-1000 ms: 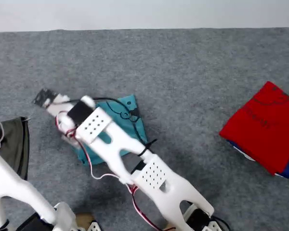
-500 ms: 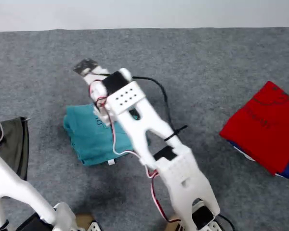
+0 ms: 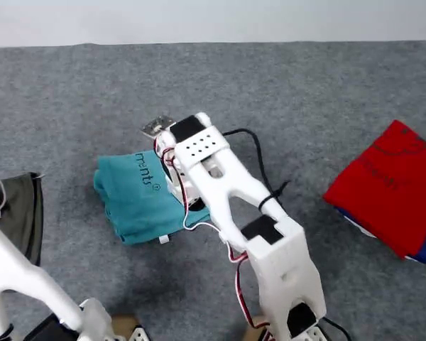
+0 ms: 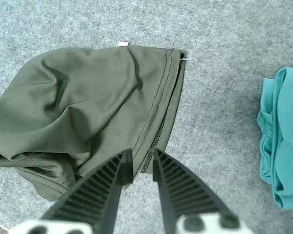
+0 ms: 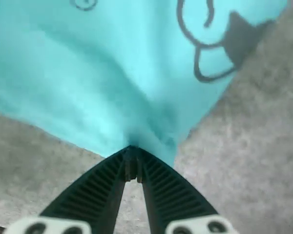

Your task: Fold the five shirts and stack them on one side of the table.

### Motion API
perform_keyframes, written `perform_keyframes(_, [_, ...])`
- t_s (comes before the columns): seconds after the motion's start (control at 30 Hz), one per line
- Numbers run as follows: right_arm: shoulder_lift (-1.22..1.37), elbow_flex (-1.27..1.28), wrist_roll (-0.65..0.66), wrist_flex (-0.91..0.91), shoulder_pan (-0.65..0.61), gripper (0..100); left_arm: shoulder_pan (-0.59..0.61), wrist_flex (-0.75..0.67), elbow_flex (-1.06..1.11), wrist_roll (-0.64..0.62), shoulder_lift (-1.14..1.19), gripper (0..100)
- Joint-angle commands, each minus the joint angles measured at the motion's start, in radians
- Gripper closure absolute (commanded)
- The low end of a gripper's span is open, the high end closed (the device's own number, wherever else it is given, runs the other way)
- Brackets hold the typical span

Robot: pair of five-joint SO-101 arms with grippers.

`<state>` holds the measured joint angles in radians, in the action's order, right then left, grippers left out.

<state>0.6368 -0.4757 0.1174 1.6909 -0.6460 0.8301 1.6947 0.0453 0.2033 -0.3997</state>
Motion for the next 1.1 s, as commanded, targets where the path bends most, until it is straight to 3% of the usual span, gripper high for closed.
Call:
perform_keyframes(0.0, [0.042,-0.002,-0.012,-0.002,-0.030,98.8,0.000,-0.018,0.002,0.011,-0.023,92])
perform_keyframes(0.23, [0.019,-0.006,-0.006,0.059,-0.058,98.8,0.000,-0.018,0.002,0.011,-0.023,92])
perform_keyframes(0.53, [-0.217,-0.014,0.054,0.044,0.018,98.8,-0.002,-0.020,0.002,0.011,-0.023,92])
perform_keyframes(0.83, [-0.012,-0.017,0.044,-0.127,-0.081,98.8,-0.063,-0.015,0.002,0.006,-0.028,92])
perform_keyframes(1.07, [0.079,-0.038,0.044,-0.120,-0.160,98.8,-0.060,-0.014,0.002,0.009,-0.031,92])
